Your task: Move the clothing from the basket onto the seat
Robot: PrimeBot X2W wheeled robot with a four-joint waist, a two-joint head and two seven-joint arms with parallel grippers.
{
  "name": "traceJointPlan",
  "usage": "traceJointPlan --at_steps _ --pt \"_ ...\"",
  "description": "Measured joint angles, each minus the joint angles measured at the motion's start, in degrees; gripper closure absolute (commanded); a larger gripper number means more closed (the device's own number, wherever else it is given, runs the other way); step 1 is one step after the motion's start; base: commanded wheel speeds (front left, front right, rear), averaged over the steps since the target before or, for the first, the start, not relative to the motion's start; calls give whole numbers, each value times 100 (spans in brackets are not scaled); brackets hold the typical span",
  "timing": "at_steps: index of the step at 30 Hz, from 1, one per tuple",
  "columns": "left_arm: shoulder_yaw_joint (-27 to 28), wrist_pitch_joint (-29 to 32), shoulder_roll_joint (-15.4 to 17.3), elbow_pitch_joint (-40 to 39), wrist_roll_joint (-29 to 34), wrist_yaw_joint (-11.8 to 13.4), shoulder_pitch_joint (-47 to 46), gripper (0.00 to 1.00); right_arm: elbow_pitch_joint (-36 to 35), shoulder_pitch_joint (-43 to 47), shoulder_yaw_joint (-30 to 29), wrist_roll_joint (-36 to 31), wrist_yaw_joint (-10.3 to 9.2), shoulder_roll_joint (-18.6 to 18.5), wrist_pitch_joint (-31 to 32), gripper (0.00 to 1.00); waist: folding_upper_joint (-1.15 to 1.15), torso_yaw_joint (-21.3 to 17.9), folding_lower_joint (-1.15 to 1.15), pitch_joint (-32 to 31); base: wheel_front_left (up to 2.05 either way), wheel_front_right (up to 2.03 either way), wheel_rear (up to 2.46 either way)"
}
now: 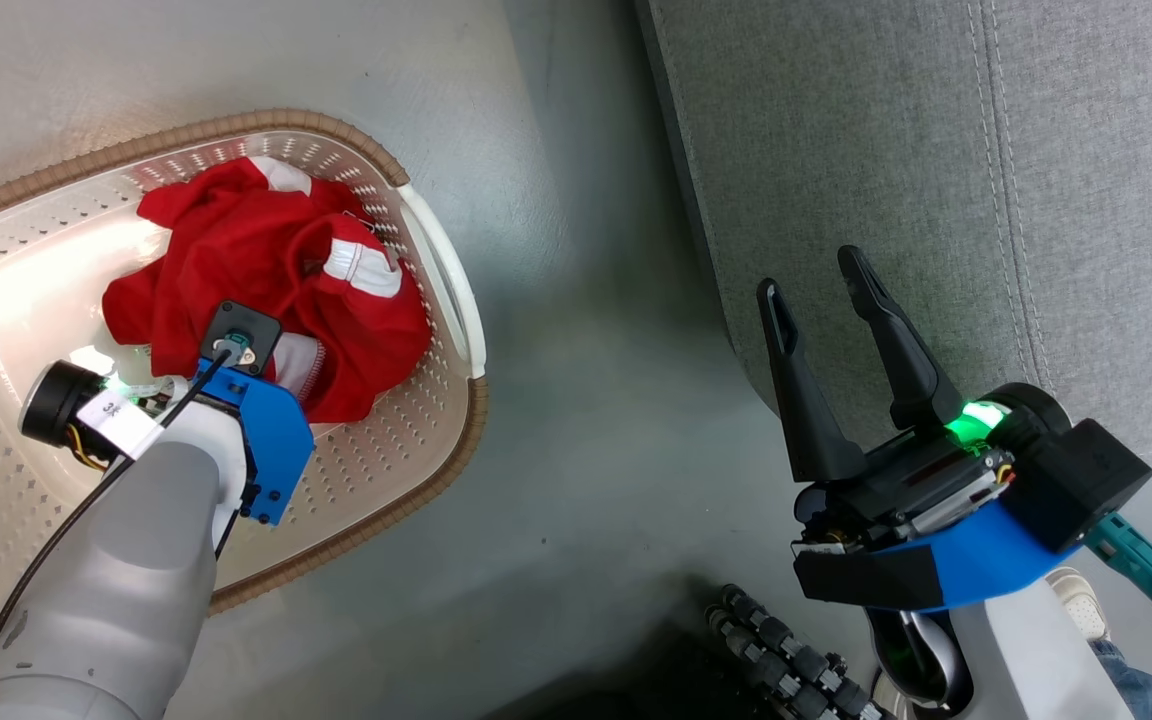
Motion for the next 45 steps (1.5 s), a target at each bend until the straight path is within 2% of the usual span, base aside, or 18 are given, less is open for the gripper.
traceJointPlan --at_steps 9,15,19,29,34,45 --pt "34 -134 -2 107 -176 -52 -34 100 26 -95 73 4 0 0 0 0 0 -13 0 -52 0 0 0" --pt "137 -446 19 131 -341 -48 -31 100 141 -396 244 43 1 3 0 0 0 -54 0 -201 0 0 0" --pt "189 -746 -196 123 -482 -53 121 100 286 -456 198 -27 1 3 0 0 0 3 0 -474 0 0 0" --pt "209 -1423 -638 -71 -723 -170 722 100 631 -512 -49 -374 1 8 0 0 0 481 -1 -1571 0 0 0" --pt "188 -1488 -746 -497 -757 -205 1059 100 824 -414 -127 -472 0 9 0 0 0 719 -1 -2221 0 0 0" --pt "416 -1494 -625 -2316 -677 -252 1947 100 966 66 -361 -631 0 9 193 0 0 1184 -2 -3532 0 0 0"
